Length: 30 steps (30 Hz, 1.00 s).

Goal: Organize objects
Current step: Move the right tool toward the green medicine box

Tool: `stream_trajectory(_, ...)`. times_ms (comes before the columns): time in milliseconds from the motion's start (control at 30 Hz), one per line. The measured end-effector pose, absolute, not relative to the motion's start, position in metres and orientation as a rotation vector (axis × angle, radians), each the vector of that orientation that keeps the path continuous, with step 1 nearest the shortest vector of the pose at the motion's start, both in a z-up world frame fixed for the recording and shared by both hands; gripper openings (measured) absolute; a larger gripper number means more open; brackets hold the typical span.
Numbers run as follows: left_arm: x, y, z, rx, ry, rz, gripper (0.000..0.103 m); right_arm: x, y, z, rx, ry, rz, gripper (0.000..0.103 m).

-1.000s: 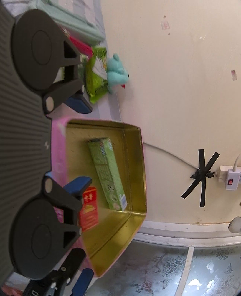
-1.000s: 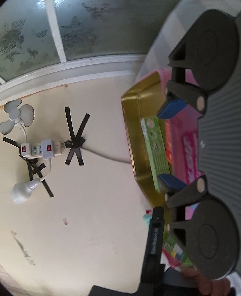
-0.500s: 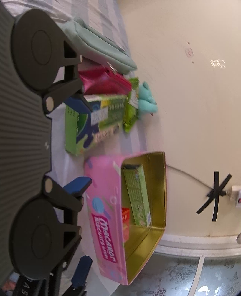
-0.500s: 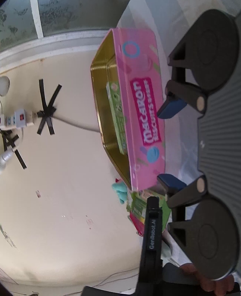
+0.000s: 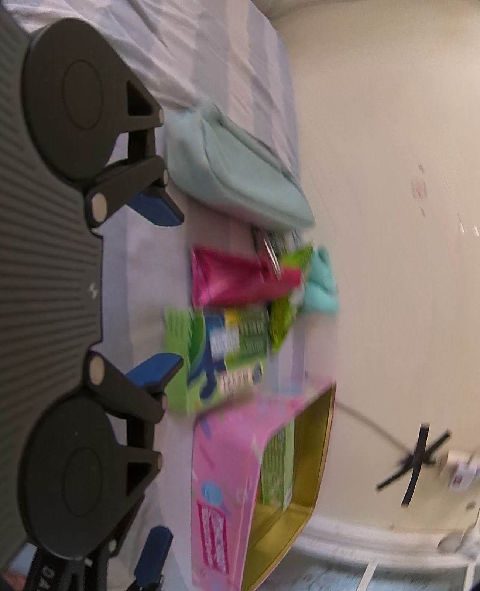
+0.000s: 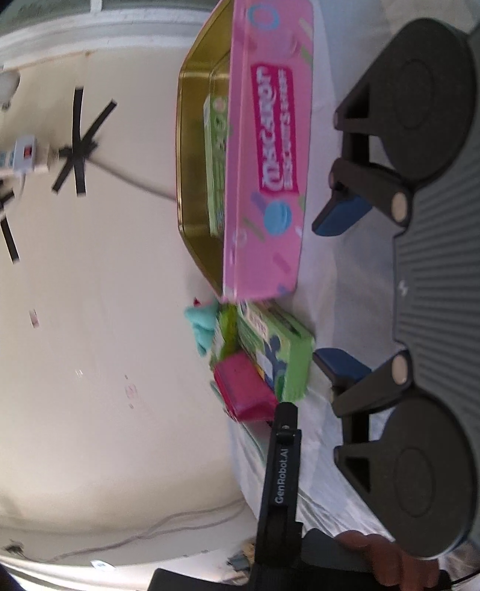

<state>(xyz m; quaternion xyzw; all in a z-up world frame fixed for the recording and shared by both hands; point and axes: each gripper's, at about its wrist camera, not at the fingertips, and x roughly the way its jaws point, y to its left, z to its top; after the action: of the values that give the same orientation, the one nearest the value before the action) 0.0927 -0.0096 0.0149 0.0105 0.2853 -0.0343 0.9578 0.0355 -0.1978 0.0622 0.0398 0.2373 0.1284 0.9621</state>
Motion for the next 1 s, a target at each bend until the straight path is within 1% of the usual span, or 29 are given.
stream_trajectory(167,0.097,0.026,0.003,-0.038,0.610,-0.005,0.077,0.042,-0.170,0.063,0.008,0.492,0.307,0.071)
stream_trajectory(233,0.097,0.038,-0.002,-0.058,0.617,0.021,0.077,0.050,-0.159,0.064,-0.029,0.497,0.318,0.074)
stream_trajectory(300,0.098,0.050,-0.007,-0.093,0.622,0.036,0.077,0.063,-0.148,0.064,-0.056,0.522,0.329,0.084)
stream_trajectory(333,0.098,0.055,-0.009,-0.116,0.616,0.039,0.077,0.070,-0.143,0.064,-0.057,0.533,0.334,0.086)
stream_trajectory(367,0.096,0.060,-0.008,-0.144,0.598,0.035,0.078,0.077,-0.138,0.063,-0.057,0.544,0.337,0.092)
stream_trajectory(400,0.096,0.064,-0.008,-0.168,0.589,0.034,0.078,0.085,-0.133,0.062,-0.060,0.556,0.335,0.094)
stream_trajectory(500,0.095,0.072,-0.007,-0.231,0.573,0.028,0.078,0.106,-0.120,0.060,-0.047,0.595,0.322,0.095)
stream_trajectory(667,0.090,0.077,-0.008,-0.280,0.548,-0.006,0.078,0.136,-0.105,0.051,-0.014,0.671,0.265,0.101)
stream_trajectory(767,0.087,0.076,-0.007,-0.287,0.541,-0.028,0.078,0.147,-0.105,0.050,0.029,0.691,0.237,0.103)
stream_trajectory(867,0.086,0.076,-0.007,-0.289,0.535,-0.043,0.080,0.153,-0.103,0.049,0.040,0.701,0.208,0.102)
stream_trajectory(900,0.086,0.076,-0.007,-0.291,0.532,-0.045,0.082,0.153,-0.104,0.049,0.047,0.699,0.203,0.099)
stream_trajectory(967,0.086,0.078,-0.007,-0.293,0.528,-0.048,0.082,0.151,-0.106,0.050,0.046,0.689,0.203,0.091)
stream_trajectory(1000,0.085,0.078,-0.007,-0.293,0.530,-0.047,0.082,0.149,-0.109,0.050,0.049,0.691,0.222,0.091)
